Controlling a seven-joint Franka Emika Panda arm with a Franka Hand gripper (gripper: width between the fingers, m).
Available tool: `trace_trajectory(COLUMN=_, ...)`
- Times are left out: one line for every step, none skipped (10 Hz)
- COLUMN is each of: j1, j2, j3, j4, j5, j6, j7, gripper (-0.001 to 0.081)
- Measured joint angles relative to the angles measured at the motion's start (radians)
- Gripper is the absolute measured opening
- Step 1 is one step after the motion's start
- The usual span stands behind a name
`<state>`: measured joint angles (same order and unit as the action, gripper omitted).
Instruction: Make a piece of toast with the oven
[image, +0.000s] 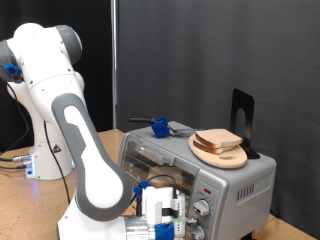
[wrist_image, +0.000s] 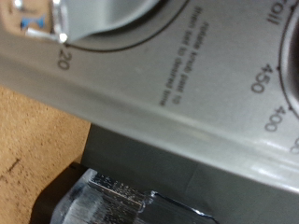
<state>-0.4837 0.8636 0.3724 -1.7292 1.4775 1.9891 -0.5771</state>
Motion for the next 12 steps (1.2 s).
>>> trace_trajectory(j1=0.001, j2=0.0, j3=-0.001, j4=0.004, j5=-0.016, j6=0.0, j7=0.064, gripper=0.0186)
trace_trajectory(j1=0.002, j2=0.0, j3=-0.002, j4=0.009, j5=-0.04, j6=-0.002, j7=0.145, gripper=0.0186)
trace_trajectory(j1=0.004, j2=0.0, j3=-0.005, j4=0.017, j5=-0.069, j6=-0.008, j7=0.235, gripper=0.0186)
trace_trajectory(j1=0.006, j2=0.0, j3=-0.009, j4=0.023, j5=-0.1, j6=-0.019, j7=0.324, gripper=0.0186)
trace_trajectory(j1=0.008, j2=0.001, j3=-0.015, j4=0.028, j5=-0.129, j6=-0.032, j7=0.404, gripper=0.0186)
trace_trajectory(j1=0.01, j2=0.003, j3=-0.022, j4=0.031, j5=-0.157, j6=-0.041, j7=0.464, gripper=0.0186)
trace_trajectory(j1=0.013, j2=0.008, j3=-0.028, j4=0.032, j5=-0.174, j6=-0.043, j7=0.504, gripper=0.0186)
trace_trajectory(j1=0.012, j2=0.01, j3=-0.029, j4=0.033, j5=-0.177, j6=-0.048, j7=0.514, gripper=0.0186)
trace_trajectory(j1=0.012, j2=0.01, j3=-0.029, j4=0.033, j5=-0.175, j6=-0.048, j7=0.485, gripper=0.0186)
trace_trajectory(j1=0.01, j2=0.011, j3=-0.027, j4=0.031, j5=-0.165, j6=-0.048, j7=0.425, gripper=0.0186)
trace_trajectory(j1=-0.001, j2=0.01, j3=-0.018, j4=0.024, j5=-0.132, j6=-0.052, j7=0.324, gripper=0.0186)
trace_trajectory(j1=-0.02, j2=0.007, j3=-0.006, j4=0.014, j5=-0.103, j6=-0.072, j7=0.23, gripper=0.0186)
